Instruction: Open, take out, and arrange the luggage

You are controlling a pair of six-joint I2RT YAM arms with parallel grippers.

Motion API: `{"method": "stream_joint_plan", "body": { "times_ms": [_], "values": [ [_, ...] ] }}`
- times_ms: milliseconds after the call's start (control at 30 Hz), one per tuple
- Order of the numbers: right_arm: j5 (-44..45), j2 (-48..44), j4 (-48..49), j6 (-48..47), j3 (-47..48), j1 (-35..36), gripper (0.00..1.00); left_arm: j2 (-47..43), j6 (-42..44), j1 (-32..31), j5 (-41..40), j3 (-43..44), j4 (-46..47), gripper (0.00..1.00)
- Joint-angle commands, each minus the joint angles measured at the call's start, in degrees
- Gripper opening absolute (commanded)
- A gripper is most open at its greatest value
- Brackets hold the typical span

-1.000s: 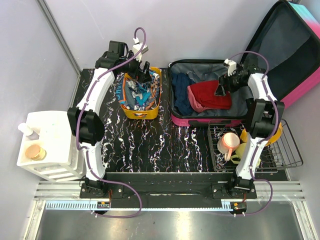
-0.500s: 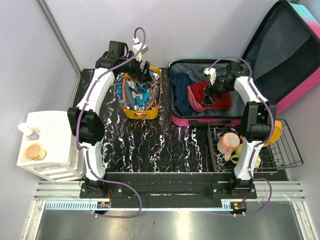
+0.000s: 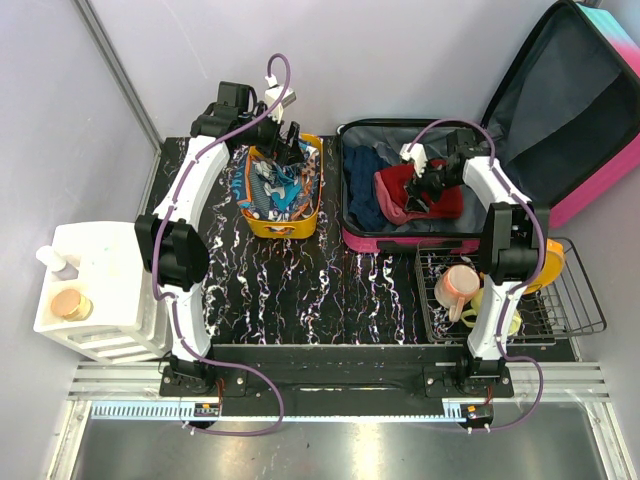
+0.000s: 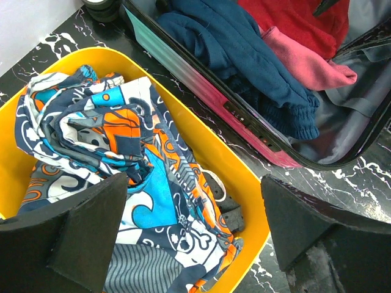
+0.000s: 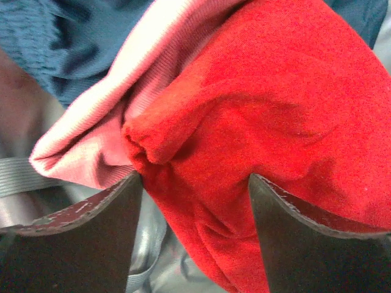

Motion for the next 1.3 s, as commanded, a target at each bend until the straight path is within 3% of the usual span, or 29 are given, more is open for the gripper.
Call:
{"method": "stream_joint_plan", "body": {
  "times_ms": [0,167,267,400,667,800,1000,1267],
  "values": [
    [4.2,-0.3,7.3,-0.7,-2.0,0.8,0.72,-1.6,-1.3,-0.1,2.4,1.0,1.9,0.95],
    [6.9,-0.9,9.7,-1.2,-3.3,0.7,0.41,-1.7,-1.2,-0.1,2.3,0.9,1.9,0.94],
    [6.4,-1.1,9.6,-0.7,-3.1,0.7,0.34,-1.5,-1.4,-0.1,2.5,1.1,2.0,0.94],
    [3.7,-2.3,9.7,-0.5,-3.6,0.7,0.01,-1.3,-1.7,-0.1,2.7,1.2,2.5,0.94],
    [-1.9,-6.9,10.4,2.8,-3.9,-0.2,0.0,-1.5,-0.5,-0.1,4.1,0.9,2.5,0.94],
    [-4.3,-8.9,11.7,5.7,-2.7,-1.1,0.0,-1.8,7.0,-2.2,7.4,0.4,2.6,0.95],
    [-5.9,-12.2,12.3,5.3,-3.4,-1.1,0.0,-1.2,13.8,-6.5,8.2,-2.5,12.4,0.98],
    [-5.7,-14.3,12.4,4.5,-3.6,-1.1,0.0,4.9,12.7,-11.0,13.6,-2.4,29.1,0.99]
  ]
}}
